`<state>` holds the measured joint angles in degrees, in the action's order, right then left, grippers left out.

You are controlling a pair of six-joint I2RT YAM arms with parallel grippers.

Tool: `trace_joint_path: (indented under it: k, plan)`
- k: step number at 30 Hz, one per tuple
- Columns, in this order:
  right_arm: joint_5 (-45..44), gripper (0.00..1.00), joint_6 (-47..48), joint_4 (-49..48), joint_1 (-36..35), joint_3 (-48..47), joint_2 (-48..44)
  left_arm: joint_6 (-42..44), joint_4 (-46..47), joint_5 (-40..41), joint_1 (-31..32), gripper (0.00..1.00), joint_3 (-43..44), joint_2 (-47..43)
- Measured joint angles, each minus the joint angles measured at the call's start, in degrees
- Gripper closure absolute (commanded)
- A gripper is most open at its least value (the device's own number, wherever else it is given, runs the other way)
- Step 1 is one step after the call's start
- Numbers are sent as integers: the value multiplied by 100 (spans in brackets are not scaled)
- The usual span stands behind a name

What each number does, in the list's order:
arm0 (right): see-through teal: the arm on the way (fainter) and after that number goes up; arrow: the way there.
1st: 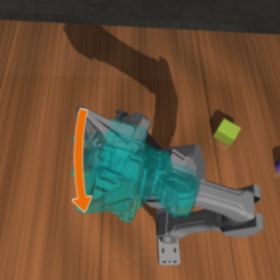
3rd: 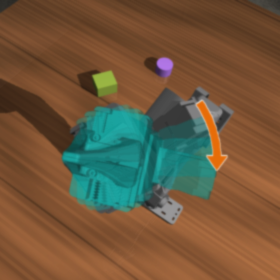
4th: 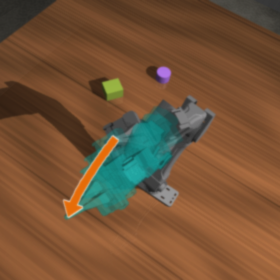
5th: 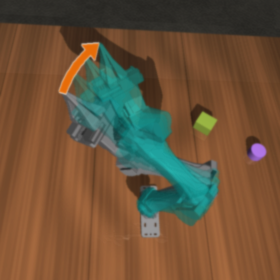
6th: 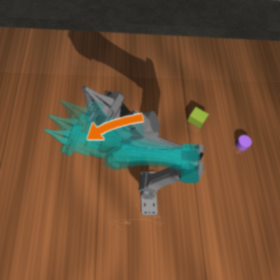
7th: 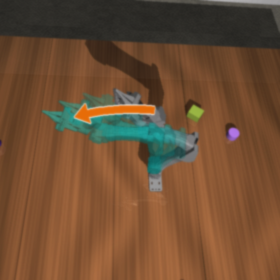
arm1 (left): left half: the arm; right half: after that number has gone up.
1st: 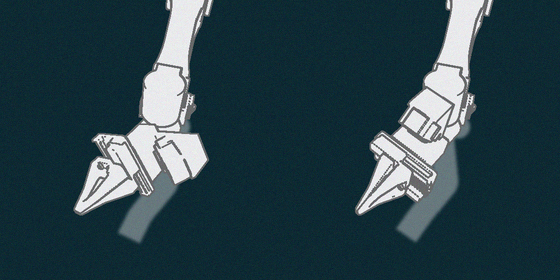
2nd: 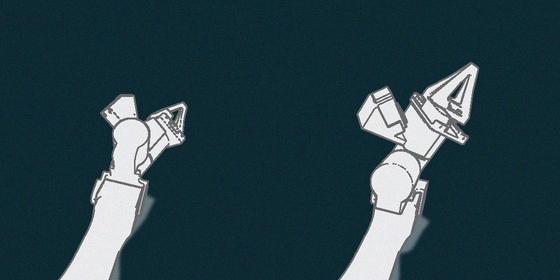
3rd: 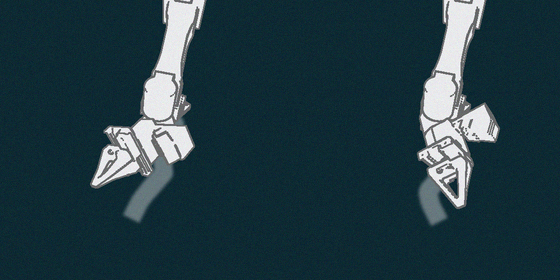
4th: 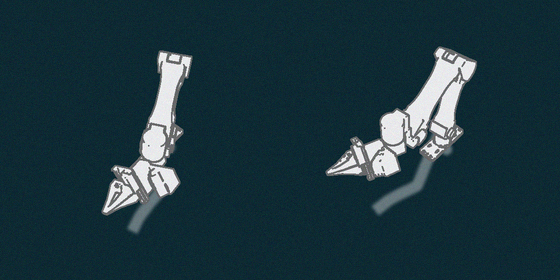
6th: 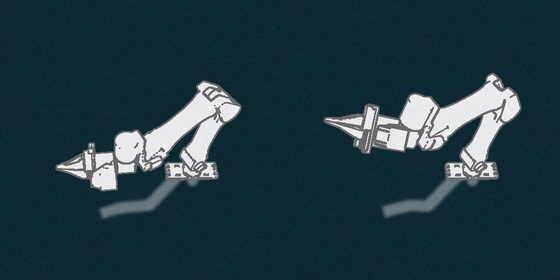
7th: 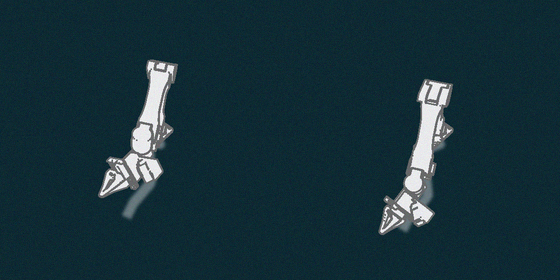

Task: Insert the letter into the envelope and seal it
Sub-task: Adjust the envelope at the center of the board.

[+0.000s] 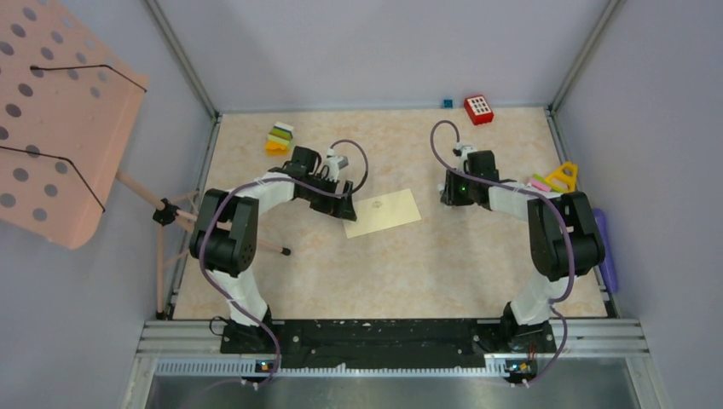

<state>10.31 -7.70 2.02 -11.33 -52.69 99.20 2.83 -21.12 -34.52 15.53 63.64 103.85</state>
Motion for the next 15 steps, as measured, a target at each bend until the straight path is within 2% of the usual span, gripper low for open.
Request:
trace_joint_path:
  k: [15]
  plan:
    - [28, 58, -48, 7, 0, -26, 0, -278, -2, 13, 111, 2, 603, 479]
